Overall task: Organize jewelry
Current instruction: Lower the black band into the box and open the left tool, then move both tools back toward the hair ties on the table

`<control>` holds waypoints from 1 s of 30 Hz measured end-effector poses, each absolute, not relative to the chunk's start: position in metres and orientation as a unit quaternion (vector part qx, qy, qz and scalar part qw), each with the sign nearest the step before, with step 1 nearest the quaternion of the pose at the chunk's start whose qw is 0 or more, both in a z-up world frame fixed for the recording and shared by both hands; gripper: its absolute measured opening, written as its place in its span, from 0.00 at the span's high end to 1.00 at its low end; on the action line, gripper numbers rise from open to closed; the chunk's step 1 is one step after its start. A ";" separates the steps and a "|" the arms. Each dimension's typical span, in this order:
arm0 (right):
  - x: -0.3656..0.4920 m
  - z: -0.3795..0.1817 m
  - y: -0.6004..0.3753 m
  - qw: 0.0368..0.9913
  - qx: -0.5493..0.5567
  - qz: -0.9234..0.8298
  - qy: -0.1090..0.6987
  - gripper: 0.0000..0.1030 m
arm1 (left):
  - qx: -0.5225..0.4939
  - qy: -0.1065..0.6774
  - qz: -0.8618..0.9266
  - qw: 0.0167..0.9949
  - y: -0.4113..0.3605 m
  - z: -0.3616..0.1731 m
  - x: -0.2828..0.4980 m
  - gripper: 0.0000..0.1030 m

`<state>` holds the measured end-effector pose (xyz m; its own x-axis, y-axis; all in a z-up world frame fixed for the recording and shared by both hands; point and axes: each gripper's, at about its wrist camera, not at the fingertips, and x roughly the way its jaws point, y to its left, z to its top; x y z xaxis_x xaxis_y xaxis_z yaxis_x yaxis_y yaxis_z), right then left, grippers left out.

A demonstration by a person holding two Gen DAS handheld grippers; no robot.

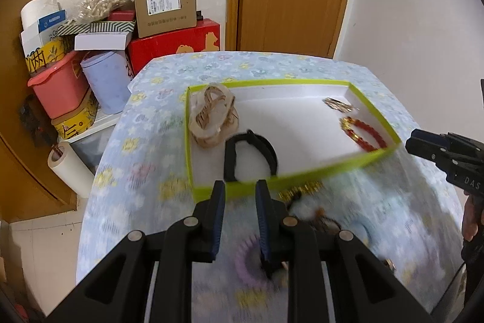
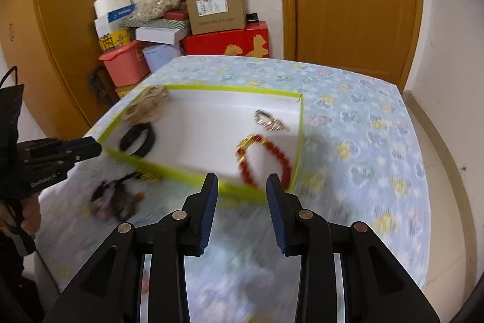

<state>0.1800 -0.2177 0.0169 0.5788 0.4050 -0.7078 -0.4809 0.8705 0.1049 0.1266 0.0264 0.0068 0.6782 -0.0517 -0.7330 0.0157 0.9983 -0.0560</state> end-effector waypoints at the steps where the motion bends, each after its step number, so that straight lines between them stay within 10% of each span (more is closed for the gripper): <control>1: 0.171 0.018 -0.219 0.887 -0.048 0.251 0.384 0.67 | -0.024 0.400 -0.020 0.916 0.025 0.007 0.119 0.79; 30: 0.051 0.006 -0.212 0.871 -0.025 0.283 0.400 0.67 | -0.052 0.404 -0.040 0.913 0.017 0.002 0.014 0.78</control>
